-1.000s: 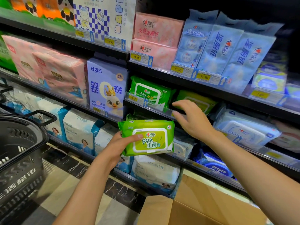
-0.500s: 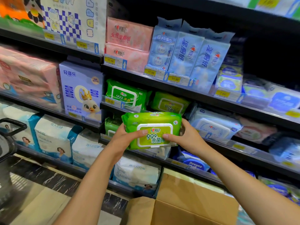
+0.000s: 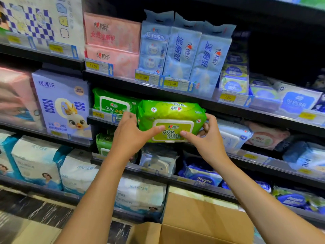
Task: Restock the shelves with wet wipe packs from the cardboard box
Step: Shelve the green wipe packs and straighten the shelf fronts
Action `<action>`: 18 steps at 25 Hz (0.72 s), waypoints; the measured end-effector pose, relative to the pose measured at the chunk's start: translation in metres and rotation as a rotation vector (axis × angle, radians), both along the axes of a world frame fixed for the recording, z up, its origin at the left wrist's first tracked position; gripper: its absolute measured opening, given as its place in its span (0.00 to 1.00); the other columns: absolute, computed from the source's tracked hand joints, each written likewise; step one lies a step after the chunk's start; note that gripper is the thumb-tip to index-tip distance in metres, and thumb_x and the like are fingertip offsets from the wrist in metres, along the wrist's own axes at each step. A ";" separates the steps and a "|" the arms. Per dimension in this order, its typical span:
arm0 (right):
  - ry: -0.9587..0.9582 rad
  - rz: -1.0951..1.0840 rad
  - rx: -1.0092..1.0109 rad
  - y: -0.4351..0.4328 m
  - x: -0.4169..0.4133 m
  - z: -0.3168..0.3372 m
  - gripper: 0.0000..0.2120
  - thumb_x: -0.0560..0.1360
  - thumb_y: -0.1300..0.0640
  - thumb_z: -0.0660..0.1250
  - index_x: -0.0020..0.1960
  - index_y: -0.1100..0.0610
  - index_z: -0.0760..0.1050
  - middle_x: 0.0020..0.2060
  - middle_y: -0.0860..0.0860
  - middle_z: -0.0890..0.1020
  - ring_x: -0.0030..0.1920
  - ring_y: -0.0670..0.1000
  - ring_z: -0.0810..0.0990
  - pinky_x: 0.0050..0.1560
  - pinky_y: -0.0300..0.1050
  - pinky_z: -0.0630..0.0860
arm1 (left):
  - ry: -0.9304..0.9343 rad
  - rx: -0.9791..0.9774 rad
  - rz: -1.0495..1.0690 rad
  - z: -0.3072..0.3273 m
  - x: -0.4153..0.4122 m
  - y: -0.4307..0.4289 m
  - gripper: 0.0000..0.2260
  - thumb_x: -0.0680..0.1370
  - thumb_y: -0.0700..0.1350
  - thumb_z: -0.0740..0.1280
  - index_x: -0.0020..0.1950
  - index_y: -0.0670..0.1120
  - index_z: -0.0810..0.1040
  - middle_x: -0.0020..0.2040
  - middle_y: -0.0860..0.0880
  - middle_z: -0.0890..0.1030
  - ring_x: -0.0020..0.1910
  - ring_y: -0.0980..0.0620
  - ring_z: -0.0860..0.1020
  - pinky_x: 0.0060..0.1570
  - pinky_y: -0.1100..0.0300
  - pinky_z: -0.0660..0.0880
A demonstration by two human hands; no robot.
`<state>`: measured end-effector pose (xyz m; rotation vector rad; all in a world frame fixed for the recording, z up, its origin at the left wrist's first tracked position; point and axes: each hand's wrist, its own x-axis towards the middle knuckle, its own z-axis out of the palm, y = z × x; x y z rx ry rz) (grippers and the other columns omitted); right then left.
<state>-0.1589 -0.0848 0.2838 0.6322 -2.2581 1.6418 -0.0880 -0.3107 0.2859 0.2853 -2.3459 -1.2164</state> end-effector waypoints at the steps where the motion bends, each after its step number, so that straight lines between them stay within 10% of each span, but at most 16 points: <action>1: 0.016 -0.006 0.008 -0.002 -0.003 -0.002 0.36 0.66 0.46 0.83 0.66 0.46 0.67 0.55 0.44 0.84 0.52 0.51 0.85 0.56 0.60 0.81 | 0.003 -0.038 0.022 0.002 -0.001 -0.001 0.41 0.71 0.67 0.73 0.72 0.39 0.69 0.73 0.43 0.68 0.69 0.45 0.72 0.61 0.51 0.71; 18: 0.192 -0.172 -0.005 -0.020 -0.023 -0.036 0.25 0.75 0.56 0.77 0.62 0.43 0.65 0.60 0.52 0.76 0.56 0.51 0.83 0.52 0.46 0.81 | 0.337 0.053 0.007 -0.038 -0.056 -0.008 0.27 0.72 0.45 0.80 0.69 0.46 0.76 0.59 0.54 0.77 0.58 0.54 0.77 0.59 0.58 0.77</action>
